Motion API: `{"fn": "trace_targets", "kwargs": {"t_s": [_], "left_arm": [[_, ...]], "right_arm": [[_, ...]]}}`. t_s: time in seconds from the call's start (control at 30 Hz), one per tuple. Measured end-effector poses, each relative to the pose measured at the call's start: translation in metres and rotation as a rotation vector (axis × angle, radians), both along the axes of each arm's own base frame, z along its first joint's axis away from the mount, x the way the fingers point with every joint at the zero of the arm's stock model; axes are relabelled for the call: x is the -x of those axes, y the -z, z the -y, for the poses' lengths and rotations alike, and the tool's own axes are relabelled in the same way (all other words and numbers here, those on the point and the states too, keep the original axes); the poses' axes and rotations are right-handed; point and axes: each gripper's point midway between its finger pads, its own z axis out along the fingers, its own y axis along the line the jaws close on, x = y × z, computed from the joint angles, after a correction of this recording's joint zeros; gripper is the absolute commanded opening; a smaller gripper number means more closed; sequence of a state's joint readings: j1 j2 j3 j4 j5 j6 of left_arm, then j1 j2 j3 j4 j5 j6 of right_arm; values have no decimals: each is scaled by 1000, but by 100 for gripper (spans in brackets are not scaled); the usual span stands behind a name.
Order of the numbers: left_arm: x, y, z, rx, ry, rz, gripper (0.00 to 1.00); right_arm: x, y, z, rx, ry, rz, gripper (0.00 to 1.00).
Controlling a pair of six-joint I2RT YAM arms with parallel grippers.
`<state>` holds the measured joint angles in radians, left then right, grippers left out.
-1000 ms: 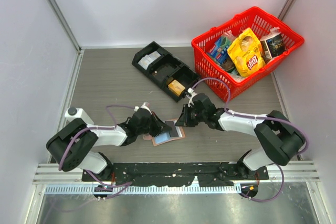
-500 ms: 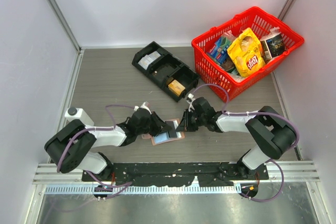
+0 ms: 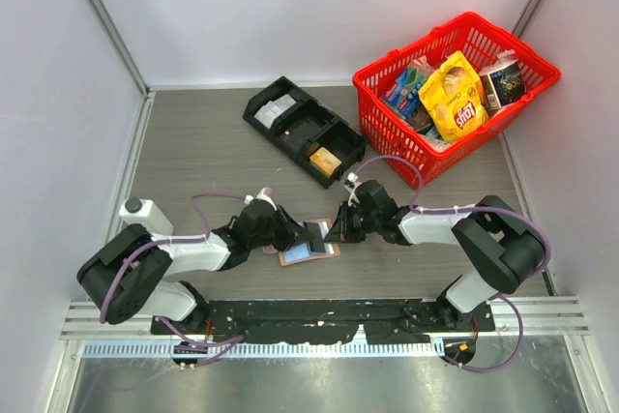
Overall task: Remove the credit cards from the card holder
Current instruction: Remove the credit card from the card holder.
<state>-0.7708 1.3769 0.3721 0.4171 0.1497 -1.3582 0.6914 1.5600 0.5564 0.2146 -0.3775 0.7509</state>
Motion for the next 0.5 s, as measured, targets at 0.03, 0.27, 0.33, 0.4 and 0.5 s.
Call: {"fn": "trace_targets", "kwargs": {"t_s": [0.03,0.27,0.33,0.4,0.5], "left_arm": [[1,1,-1,-3,-1,-4,2],[5,-5,-10,-20,-18,4,0],[6,-10,-16,-31,-31,14,0],[7,-17,-23,-44,-44,30,0],[10,-26,-36,-72,-71,55,0]], "right_arm": [[0,0,0,0,1,-1,4],[-1,1,1,4,6,-1,4],[-1,1,1,6,8,0,4],[-2,1,2,8,10,0,4],[-2,1,3,19,13,-1,4]]}}
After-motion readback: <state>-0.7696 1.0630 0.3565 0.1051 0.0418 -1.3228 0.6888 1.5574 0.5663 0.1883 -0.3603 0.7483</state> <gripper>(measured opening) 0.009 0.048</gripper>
